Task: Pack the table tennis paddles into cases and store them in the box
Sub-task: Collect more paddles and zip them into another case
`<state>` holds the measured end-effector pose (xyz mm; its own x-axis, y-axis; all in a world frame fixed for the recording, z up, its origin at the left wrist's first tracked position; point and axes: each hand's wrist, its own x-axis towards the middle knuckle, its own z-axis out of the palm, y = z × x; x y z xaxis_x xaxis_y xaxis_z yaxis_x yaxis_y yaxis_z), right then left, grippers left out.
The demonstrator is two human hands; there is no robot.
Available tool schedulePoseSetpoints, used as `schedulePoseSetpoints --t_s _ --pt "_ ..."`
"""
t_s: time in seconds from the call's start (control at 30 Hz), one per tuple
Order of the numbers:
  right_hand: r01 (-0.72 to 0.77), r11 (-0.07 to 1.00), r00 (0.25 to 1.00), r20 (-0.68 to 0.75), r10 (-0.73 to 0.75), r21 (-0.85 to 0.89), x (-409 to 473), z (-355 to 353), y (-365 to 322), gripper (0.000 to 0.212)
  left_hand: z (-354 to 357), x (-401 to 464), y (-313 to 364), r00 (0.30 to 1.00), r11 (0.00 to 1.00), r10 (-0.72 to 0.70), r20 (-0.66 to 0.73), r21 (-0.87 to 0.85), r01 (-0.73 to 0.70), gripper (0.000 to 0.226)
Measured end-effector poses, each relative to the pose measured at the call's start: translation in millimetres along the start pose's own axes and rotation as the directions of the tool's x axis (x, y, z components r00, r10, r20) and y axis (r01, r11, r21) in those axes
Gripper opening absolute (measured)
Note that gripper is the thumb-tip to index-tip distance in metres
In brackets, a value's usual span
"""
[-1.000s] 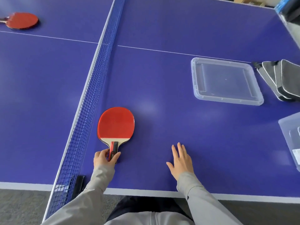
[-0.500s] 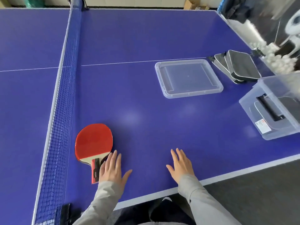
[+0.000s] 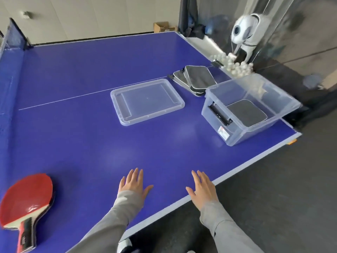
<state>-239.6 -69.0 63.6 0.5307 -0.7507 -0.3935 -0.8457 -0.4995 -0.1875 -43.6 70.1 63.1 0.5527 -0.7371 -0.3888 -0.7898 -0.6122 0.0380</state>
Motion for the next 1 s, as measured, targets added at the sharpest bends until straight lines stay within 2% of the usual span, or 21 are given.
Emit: schedulePoseSetpoints --t_s 0.2,0.4,0.57,0.7,1.0 --pt "-0.081 0.997 0.993 -0.083 0.082 0.014 -6.6 -42.5 126.0 0.067 -25.0 19.5 117.5 0.998 0.998 0.017 -0.067 -0.056 -0.021 0.074" --pt "-0.130 0.989 0.969 -0.204 0.141 0.066 9.3 -88.7 212.6 0.067 -53.6 44.1 186.4 0.991 0.992 0.011 -0.133 -0.124 -0.028 0.072" --pt "-0.103 0.990 0.945 -0.301 0.129 0.101 56.9 -141.9 246.8 0.064 -88.1 91.7 224.0 0.977 0.981 -0.012 -0.212 -0.191 -0.029 0.072" --pt "-0.034 0.998 0.908 -0.417 0.050 0.046 103.9 -187.4 262.9 0.059 -119.4 147.4 250.4 0.959 0.961 -0.041 -0.281 -0.273 -0.039 0.071" --pt "0.071 0.996 0.908 -0.411 -0.084 -0.046 208.9 -261.8 277.6 0.059 -180.4 247.9 299.7 0.946 0.943 -0.065 -0.316 -0.330 -0.045 0.072"
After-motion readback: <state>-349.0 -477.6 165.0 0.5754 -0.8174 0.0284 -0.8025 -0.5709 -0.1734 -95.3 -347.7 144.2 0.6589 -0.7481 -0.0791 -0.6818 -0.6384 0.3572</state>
